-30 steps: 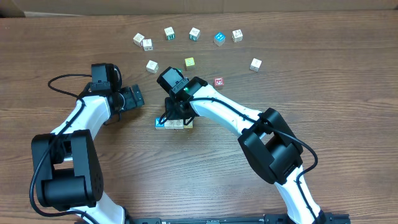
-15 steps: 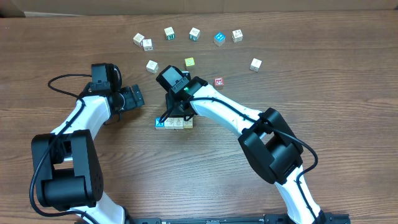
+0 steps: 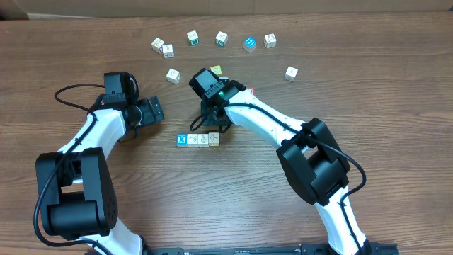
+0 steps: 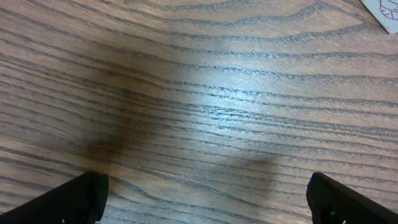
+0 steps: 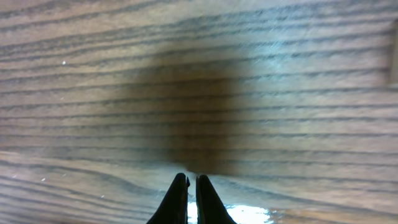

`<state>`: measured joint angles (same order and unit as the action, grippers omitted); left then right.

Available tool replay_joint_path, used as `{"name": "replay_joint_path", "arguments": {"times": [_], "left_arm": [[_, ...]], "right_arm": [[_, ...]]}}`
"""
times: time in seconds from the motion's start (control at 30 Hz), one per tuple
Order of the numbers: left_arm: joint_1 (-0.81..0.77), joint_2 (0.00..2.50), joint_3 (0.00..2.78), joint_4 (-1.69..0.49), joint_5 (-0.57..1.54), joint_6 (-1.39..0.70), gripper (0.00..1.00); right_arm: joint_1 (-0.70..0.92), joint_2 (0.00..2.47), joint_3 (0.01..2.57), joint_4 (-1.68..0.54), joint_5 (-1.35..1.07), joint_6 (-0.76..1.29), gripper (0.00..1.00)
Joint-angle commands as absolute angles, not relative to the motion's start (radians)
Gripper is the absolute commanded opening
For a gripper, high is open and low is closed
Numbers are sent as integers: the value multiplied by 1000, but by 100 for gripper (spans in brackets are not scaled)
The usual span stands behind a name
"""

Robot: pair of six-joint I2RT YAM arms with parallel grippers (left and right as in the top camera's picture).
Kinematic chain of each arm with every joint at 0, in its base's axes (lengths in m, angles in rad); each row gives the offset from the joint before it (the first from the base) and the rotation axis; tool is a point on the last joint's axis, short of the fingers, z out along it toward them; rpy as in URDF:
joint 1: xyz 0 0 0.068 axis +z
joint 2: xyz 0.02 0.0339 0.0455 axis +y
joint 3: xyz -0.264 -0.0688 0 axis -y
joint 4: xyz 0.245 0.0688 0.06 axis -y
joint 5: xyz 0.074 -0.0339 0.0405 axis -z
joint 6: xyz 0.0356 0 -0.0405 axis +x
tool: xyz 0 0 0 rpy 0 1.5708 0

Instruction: Form a horizontal line

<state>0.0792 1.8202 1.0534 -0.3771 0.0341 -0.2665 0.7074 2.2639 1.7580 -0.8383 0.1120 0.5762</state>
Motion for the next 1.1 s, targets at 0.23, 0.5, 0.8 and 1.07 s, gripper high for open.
{"name": "replay_joint_path", "arguments": {"times": [0.23, 0.5, 0.8, 1.07], "left_arm": [[78, 1833, 1049, -377, 42, -277, 100], [78, 1833, 1049, -377, 42, -277, 99], [78, 1833, 1049, -377, 42, -276, 99], [78, 1833, 1049, -377, 42, -277, 100]], "right_arm": [[713, 2268, 1753, -863, 12, 580, 4], [713, 2268, 1753, -877, -29, 580, 4], [714, 2268, 1753, -893, -29, 580, 4], [714, 2268, 1753, -893, -33, 580, 4]]}}
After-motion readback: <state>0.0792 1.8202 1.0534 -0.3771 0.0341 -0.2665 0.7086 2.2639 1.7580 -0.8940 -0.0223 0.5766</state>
